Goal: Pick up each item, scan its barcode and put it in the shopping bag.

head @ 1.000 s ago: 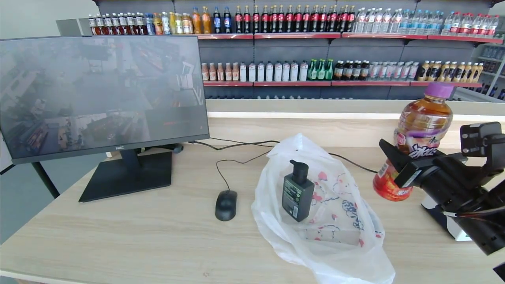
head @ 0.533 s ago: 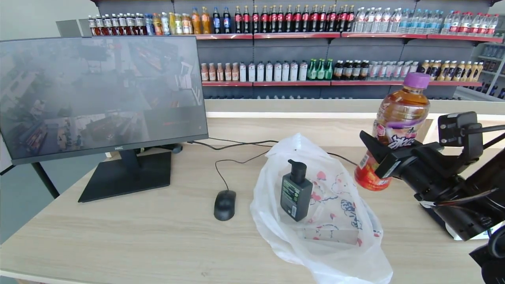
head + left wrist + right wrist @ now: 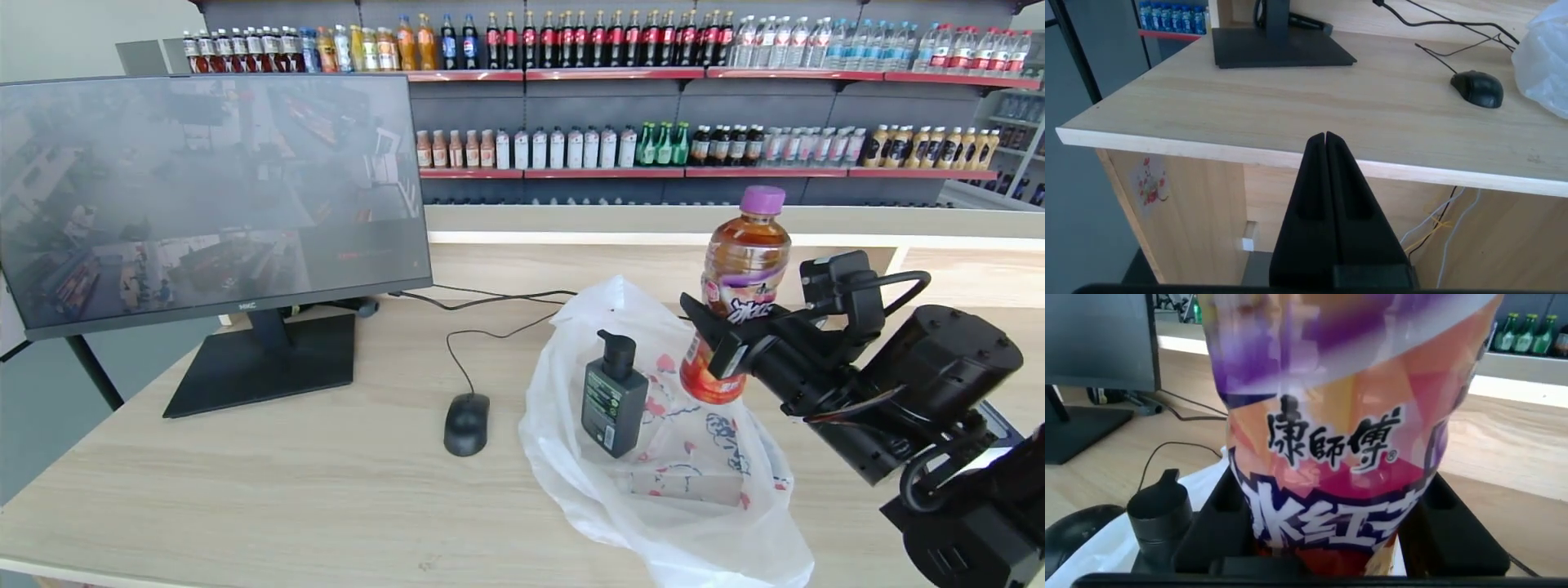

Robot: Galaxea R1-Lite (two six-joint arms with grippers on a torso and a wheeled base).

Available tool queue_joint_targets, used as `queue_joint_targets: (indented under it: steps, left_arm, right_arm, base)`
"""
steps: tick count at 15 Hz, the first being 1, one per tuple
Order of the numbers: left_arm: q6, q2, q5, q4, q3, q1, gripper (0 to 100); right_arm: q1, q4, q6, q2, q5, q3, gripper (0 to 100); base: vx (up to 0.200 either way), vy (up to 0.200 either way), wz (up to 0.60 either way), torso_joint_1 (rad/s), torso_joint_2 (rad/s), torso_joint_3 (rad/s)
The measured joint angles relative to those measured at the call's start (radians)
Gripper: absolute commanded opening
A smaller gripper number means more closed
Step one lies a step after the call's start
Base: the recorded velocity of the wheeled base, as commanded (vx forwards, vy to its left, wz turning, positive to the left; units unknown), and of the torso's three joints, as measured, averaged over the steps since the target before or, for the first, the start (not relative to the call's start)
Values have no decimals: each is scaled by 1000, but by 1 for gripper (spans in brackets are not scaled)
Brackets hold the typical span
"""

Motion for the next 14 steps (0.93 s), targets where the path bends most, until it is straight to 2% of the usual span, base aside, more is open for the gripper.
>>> queue_joint_targets:
  steps: [14]
  left_arm:
    - [0,0,0,0,0,0,0]
  right_arm:
    - [-6,0,7,170,0,-75,0]
  base:
    - [0,0,0,0,0,0]
